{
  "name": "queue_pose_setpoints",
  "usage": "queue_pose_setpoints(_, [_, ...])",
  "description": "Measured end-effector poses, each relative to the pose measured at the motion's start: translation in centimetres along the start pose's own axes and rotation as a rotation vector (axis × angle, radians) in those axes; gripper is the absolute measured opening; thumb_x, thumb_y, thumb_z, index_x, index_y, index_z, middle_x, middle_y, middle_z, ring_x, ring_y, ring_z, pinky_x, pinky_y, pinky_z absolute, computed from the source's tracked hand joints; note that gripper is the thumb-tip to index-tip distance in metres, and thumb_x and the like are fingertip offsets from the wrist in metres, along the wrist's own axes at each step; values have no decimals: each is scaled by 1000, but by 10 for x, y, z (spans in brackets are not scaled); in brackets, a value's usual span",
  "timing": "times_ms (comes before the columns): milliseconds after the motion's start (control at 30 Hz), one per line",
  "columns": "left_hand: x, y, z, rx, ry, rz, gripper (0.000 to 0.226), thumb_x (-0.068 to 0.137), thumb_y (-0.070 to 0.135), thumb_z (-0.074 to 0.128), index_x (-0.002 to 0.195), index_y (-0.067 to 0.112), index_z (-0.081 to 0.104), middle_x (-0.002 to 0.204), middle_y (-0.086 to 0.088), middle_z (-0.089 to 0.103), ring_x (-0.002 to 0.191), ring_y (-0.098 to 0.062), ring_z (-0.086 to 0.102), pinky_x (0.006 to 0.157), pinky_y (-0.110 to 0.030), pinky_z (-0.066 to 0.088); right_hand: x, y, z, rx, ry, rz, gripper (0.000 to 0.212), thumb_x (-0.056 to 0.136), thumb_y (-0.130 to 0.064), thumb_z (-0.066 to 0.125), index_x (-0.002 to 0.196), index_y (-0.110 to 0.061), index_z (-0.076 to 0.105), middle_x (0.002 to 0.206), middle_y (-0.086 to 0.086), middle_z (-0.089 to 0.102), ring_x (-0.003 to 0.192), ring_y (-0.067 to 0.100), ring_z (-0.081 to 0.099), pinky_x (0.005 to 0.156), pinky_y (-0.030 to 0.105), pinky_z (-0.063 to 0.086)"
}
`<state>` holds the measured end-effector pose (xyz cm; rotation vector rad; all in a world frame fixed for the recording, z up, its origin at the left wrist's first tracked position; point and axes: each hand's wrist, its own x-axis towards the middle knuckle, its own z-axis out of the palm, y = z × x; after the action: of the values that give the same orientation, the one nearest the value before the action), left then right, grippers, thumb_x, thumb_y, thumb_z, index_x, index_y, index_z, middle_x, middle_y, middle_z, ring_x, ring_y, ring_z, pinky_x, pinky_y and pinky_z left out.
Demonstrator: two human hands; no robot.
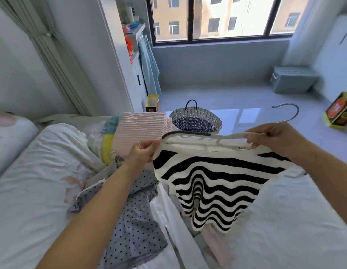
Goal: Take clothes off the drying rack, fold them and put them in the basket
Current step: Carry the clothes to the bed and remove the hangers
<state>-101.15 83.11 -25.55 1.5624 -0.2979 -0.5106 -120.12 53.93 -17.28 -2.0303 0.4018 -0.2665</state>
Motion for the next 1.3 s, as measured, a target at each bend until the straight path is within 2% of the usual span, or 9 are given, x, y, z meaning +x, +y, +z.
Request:
queue_pose_setpoints(200, [3, -15, 62, -61, 7, -96, 19, 92, 16, 61, 96, 0, 68, 56, 4, 63, 46, -7, 56, 43, -17, 43, 1, 15, -48, 568, 178, -28, 52, 36, -62, 89, 72, -26, 79, 69, -8, 69, 63, 6, 63, 67, 16, 52])
queue_pose_setpoints(400, [14, -17, 138, -42, -6, -98, 15, 89, 14, 65, 95, 1, 71, 72, -2, 70, 64, -13, 66, 61, -25, 55, 7, 28, -43, 619, 321, -34, 41, 61, -42, 76, 93, -17, 73, 72, -5, 69, 68, 9, 64, 74, 21, 52])
queue_pose_setpoints(567, [50, 5, 173, 106, 105, 28, 16, 90, 18, 66, 100, 7, 72, 77, 8, 65, 70, -2, 58, 63, -10, 48, 13, 24, -64, 755, 454, -106, 43, 52, -46, 81, 86, -21, 75, 72, -4, 68, 70, 9, 62, 75, 18, 50])
queue_pose_setpoints(633, [66, 17, 182, 161, 124, 86, 19, 89, 20, 67, 102, 7, 72, 85, 2, 69, 77, -8, 61, 74, -20, 52, 17, 17, -75, 796, 498, -128, 42, 54, -43, 78, 88, -20, 72, 69, -5, 67, 68, 8, 61, 76, 18, 49])
queue_pose_setpoints(867, [75, 25, 175, 576, 173, 379, 20, 88, 27, 68, 102, 13, 71, 101, -3, 70, 86, -19, 67, 80, -35, 54, 11, 36, -73, 311, 505, -94, 6, 84, -29, 69, 83, -24, 73, 65, -15, 67, 64, 4, 62, 73, 28, 53])
queue_pose_setpoints(967, [55, 21, 167, 589, 210, 708, 24, 87, 26, 67, 105, 11, 67, 109, 3, 59, 91, -17, 62, 80, -23, 48, 12, 56, -54, 188, 425, -21, 13, 87, -11, 67, 92, 0, 72, 53, -18, 63, 51, -1, 58, 58, 13, 49])
queue_pose_setpoints(1067, [38, 13, 155, 719, 165, 1003, 32, 87, 30, 63, 110, 8, 65, 113, -4, 61, 107, -16, 53, 95, -20, 40, 12, 63, -26, 76, 195, 78, 5, 87, -4, 66, 87, -4, 71, 47, -16, 61, 45, -4, 55, 51, 7, 43])
queue_pose_setpoints(1200, [13, -2, 139, 881, 17, 935, 45, 85, 43, 58, 116, 11, 65, 115, -3, 67, 105, -21, 61, 94, -35, 43, 18, 58, 27, -123, -77, 109, 21, 84, -12, 71, 70, -27, 70, 58, -6, 67, 58, 11, 60, 68, 31, 51])
queue_pose_setpoints(1300, [-11, -15, 117, 871, -125, 743, 46, 86, 47, 52, 114, 13, 66, 104, 0, 71, 85, -19, 68, 78, -33, 50, 19, 46, 72, -209, -179, 56, 13, 84, -18, 72, 74, -25, 68, 49, -13, 62, 52, 4, 56, 59, 25, 47])
